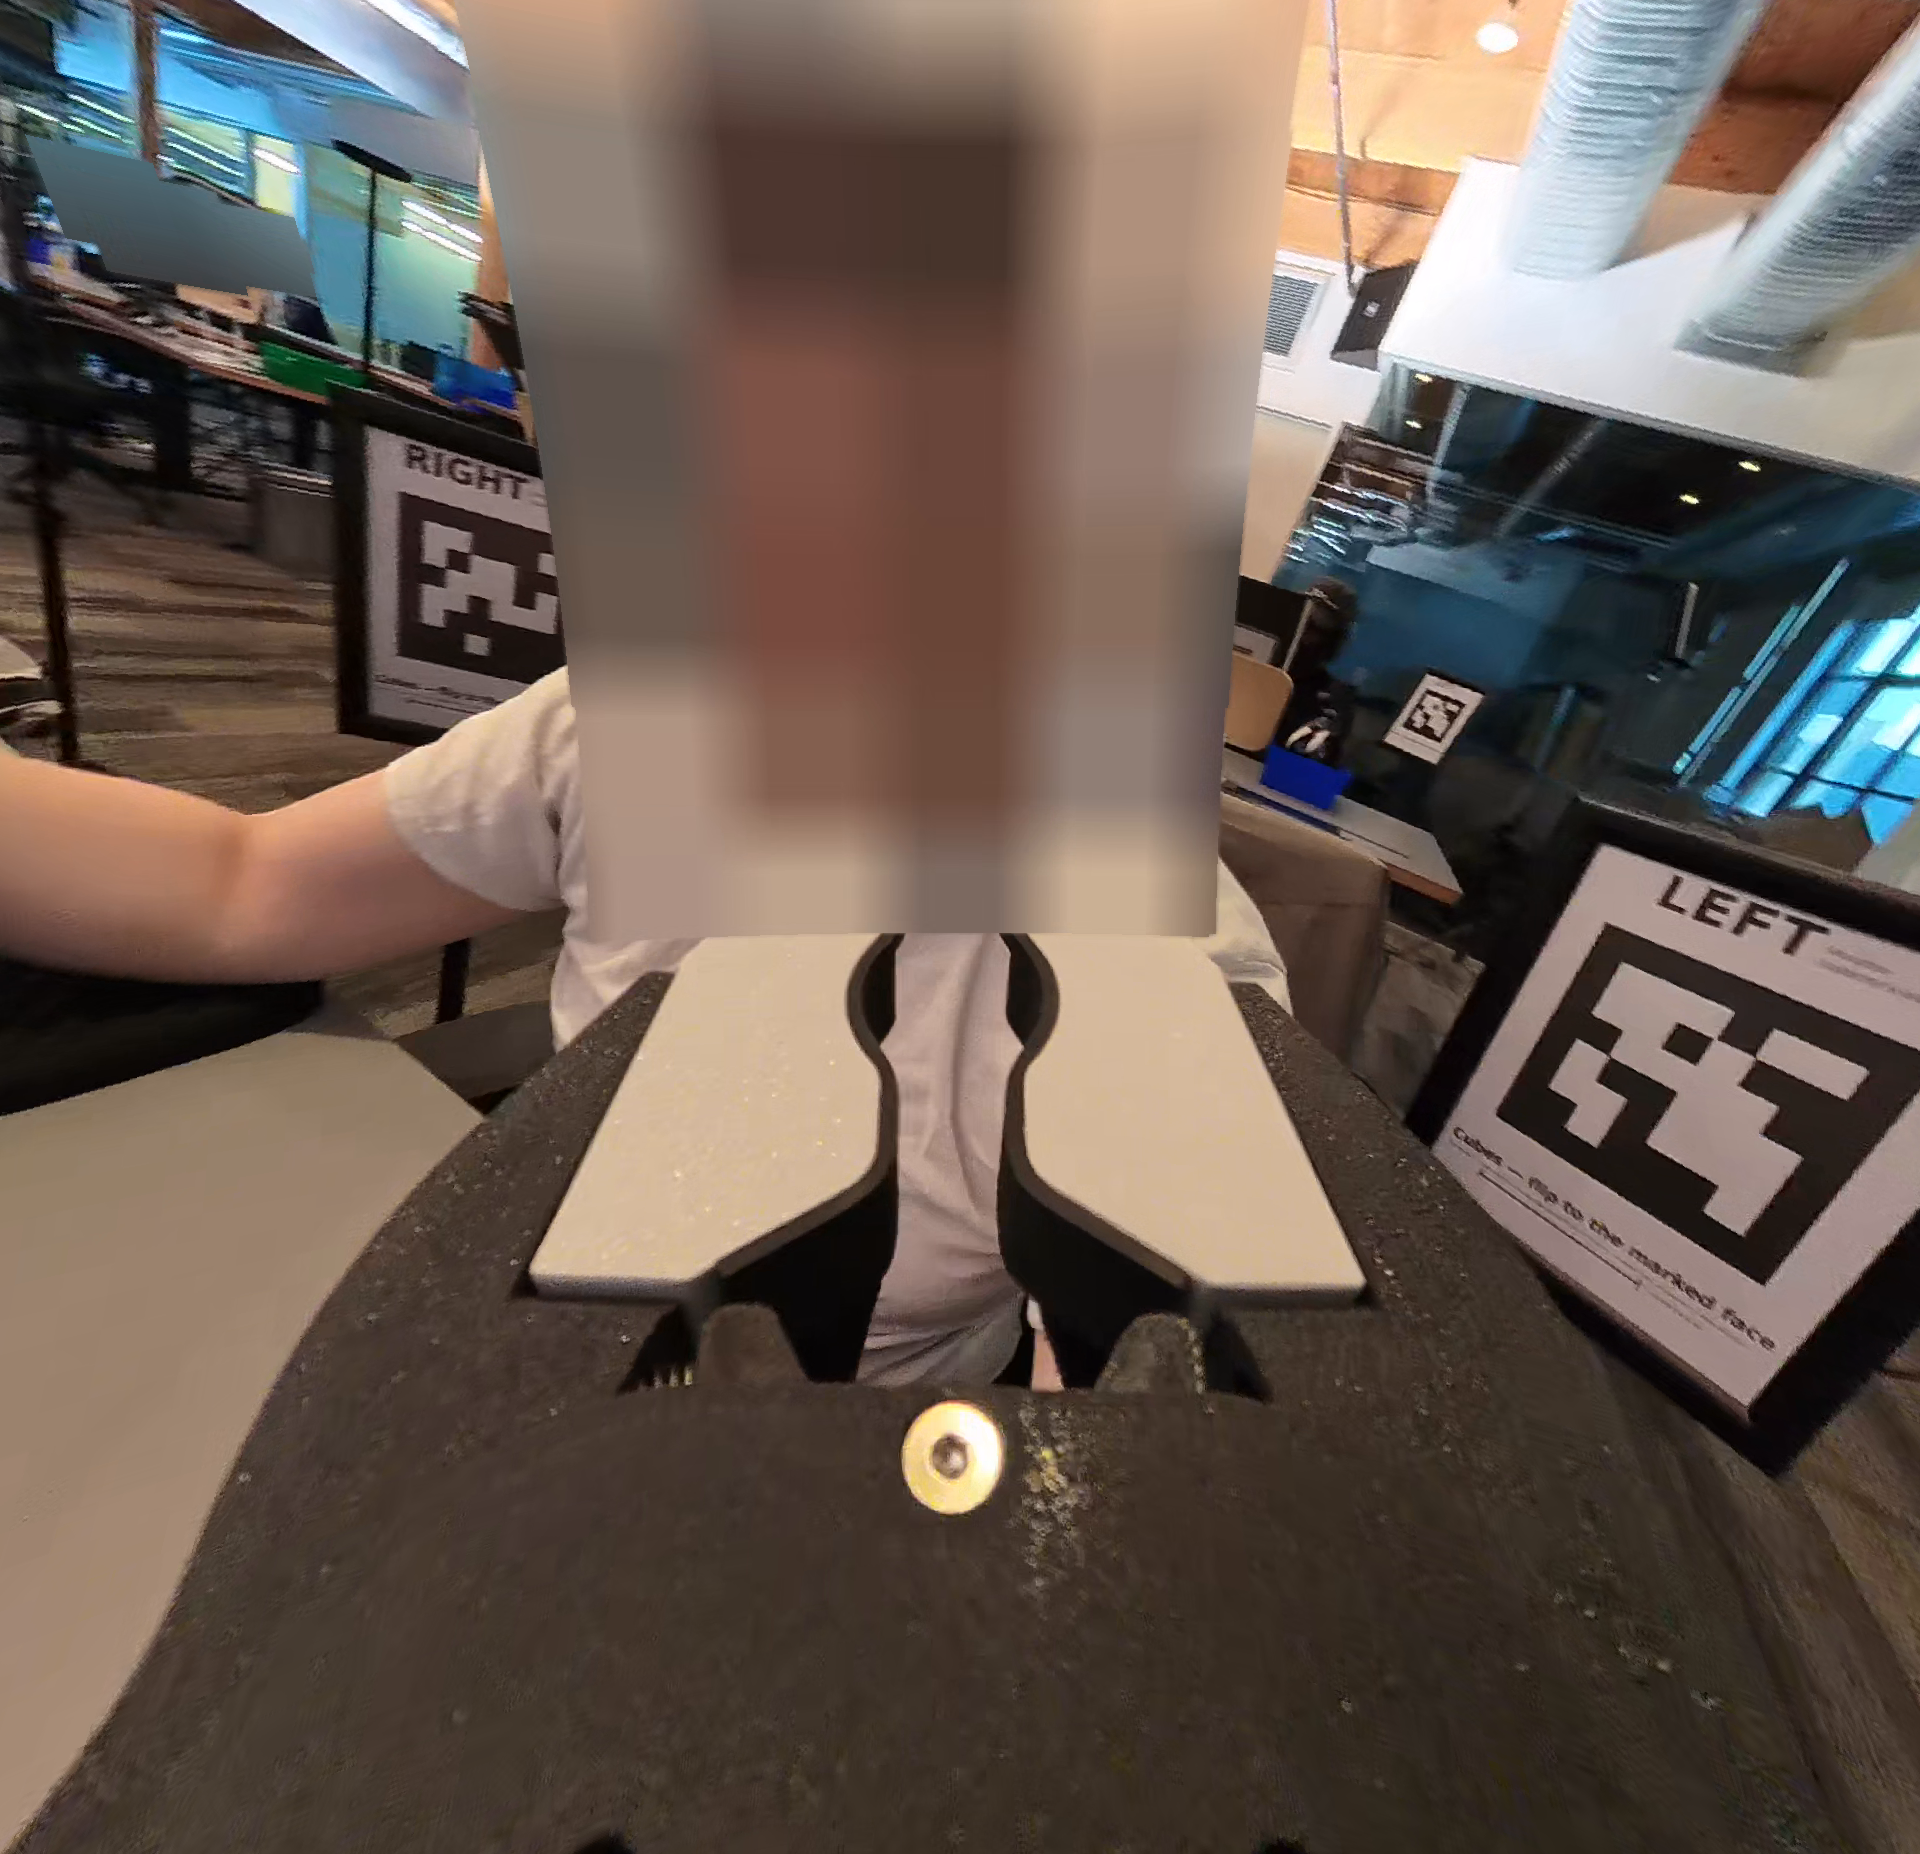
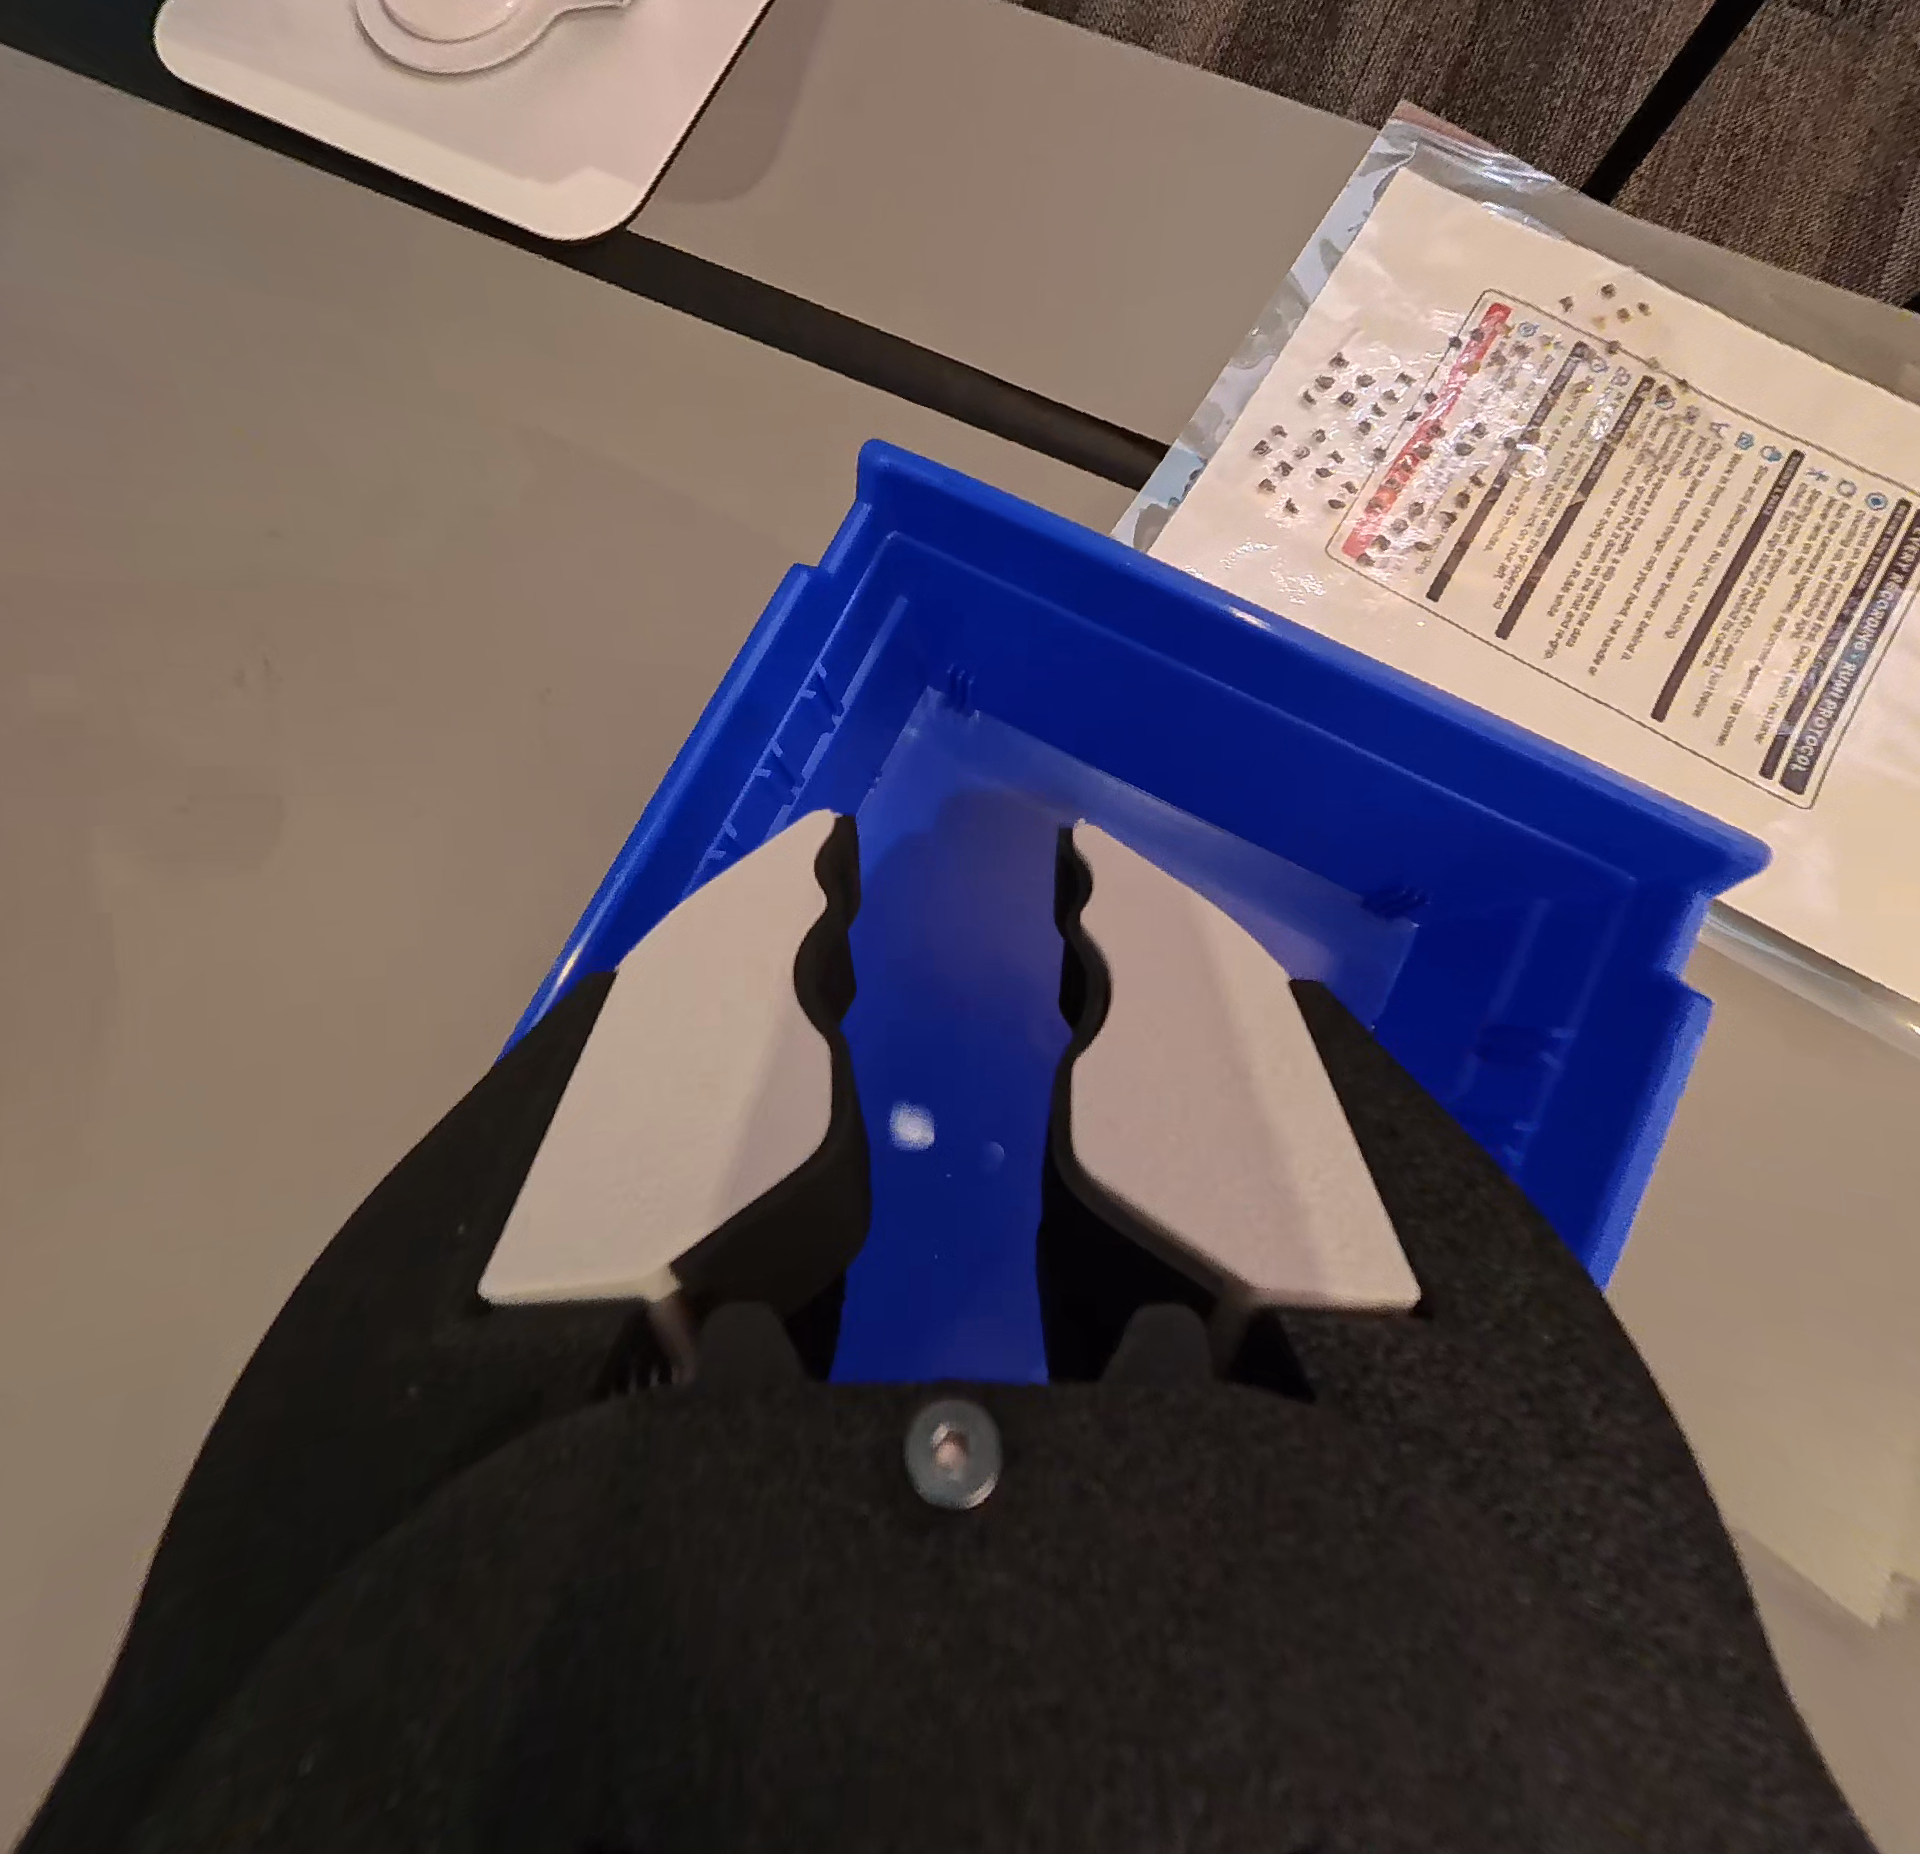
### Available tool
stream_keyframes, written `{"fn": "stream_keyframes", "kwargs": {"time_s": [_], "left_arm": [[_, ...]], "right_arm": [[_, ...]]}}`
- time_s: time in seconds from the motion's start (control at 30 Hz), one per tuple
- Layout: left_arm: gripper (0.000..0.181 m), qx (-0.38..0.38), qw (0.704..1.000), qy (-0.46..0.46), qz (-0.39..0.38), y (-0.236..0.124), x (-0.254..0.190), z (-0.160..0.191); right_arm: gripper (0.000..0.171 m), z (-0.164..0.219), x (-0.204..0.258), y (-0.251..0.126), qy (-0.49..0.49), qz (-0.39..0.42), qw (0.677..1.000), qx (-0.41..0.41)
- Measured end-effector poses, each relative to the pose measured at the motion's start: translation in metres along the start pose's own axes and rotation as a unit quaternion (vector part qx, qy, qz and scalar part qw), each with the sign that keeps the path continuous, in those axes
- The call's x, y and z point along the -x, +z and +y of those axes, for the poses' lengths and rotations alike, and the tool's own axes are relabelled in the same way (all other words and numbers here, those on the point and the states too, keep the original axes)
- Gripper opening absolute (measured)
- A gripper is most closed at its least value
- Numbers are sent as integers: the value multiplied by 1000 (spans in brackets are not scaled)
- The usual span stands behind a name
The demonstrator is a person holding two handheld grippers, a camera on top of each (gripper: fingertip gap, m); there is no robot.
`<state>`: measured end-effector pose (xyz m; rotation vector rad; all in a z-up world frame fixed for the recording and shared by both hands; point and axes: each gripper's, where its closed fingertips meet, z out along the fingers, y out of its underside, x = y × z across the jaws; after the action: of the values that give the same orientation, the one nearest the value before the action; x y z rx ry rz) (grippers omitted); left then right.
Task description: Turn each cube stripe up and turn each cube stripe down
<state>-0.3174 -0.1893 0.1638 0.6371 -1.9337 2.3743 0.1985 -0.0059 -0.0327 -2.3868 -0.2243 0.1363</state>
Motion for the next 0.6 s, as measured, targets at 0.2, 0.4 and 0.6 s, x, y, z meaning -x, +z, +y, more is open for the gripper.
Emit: {"fn": "stream_keyframes", "kwargs": {"time_s": [0.2, 0.4, 0.6], "left_arm": [[14, 17, 1000, -15, 4, 6, 1, 6], [14, -2, 1000, -25, 7, 4, 4, 1], [19, 28, 992, 75, -98, 0, 23, 3]], "right_arm": [[36, 4, -1, 4, -1, -2, 1000, 11], [36, 4, -3, 4, -1, -1, 1000, 12], [36, 5, -4, 3, -1, -1, 1000, 12]]}}
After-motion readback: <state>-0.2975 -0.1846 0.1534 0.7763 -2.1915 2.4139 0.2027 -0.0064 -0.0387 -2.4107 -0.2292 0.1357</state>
